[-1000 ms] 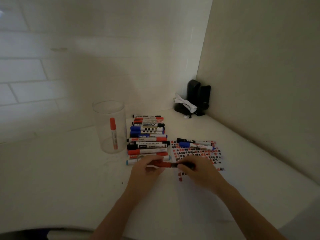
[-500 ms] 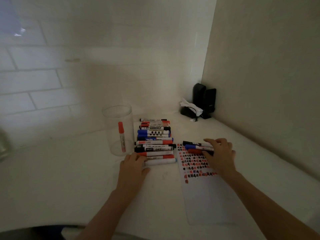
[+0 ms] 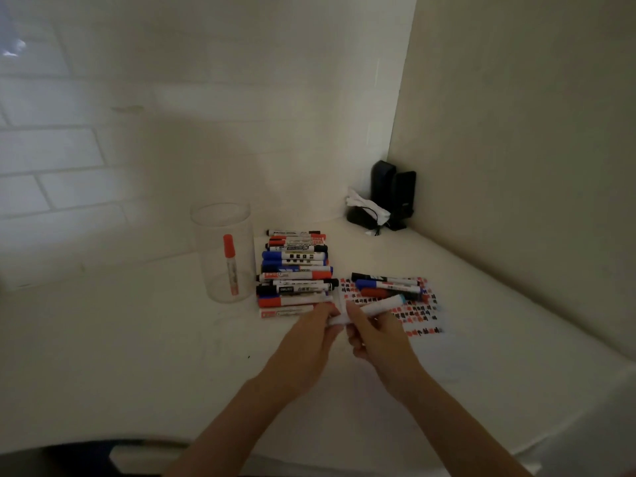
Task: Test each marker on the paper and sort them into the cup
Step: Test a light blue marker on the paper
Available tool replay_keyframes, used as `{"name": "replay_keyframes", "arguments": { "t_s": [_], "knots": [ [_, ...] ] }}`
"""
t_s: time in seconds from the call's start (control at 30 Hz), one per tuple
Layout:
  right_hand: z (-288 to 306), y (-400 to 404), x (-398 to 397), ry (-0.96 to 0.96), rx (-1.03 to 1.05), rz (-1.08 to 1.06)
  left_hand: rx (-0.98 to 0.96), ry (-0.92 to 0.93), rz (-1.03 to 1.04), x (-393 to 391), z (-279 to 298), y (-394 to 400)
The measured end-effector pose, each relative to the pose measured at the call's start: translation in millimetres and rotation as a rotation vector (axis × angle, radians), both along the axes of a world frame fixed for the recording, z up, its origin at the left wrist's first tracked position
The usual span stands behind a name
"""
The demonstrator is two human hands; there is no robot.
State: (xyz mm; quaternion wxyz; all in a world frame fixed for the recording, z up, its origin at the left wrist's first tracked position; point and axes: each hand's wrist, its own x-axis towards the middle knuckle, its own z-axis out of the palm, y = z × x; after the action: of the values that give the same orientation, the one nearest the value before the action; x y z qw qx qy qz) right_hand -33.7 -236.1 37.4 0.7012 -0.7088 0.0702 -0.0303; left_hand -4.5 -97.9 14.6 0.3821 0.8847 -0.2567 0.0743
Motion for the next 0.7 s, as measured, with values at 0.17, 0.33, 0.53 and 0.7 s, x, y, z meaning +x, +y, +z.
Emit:
{"name": "replay_keyframes", "arguments": {
  "t_s": [0.17, 0.33, 0.53, 0.7],
  "knots": [
    [2.5, -3.1, -3.7, -0.034, -0.055, 0.050, 0.077, 0.000, -0.029, -5.6, -1.6, 4.1],
    [-2.3, -8.8, -8.0, -0.004, -0.061, 0.054, 0.021, 0.029, -0.112, -7.0, -4.6, 2.1],
    [-6.8, -16.5, -7.5, 0.031, -0.105, 0.079, 0.012, 0.071, -0.050, -11.7, -14.4, 1.2],
    [1.8, -55.2, -8.2, 0.039, 0.171, -0.094, 0.007, 0.142, -0.014, -4.4, -20.6, 17.5]
  ]
}}
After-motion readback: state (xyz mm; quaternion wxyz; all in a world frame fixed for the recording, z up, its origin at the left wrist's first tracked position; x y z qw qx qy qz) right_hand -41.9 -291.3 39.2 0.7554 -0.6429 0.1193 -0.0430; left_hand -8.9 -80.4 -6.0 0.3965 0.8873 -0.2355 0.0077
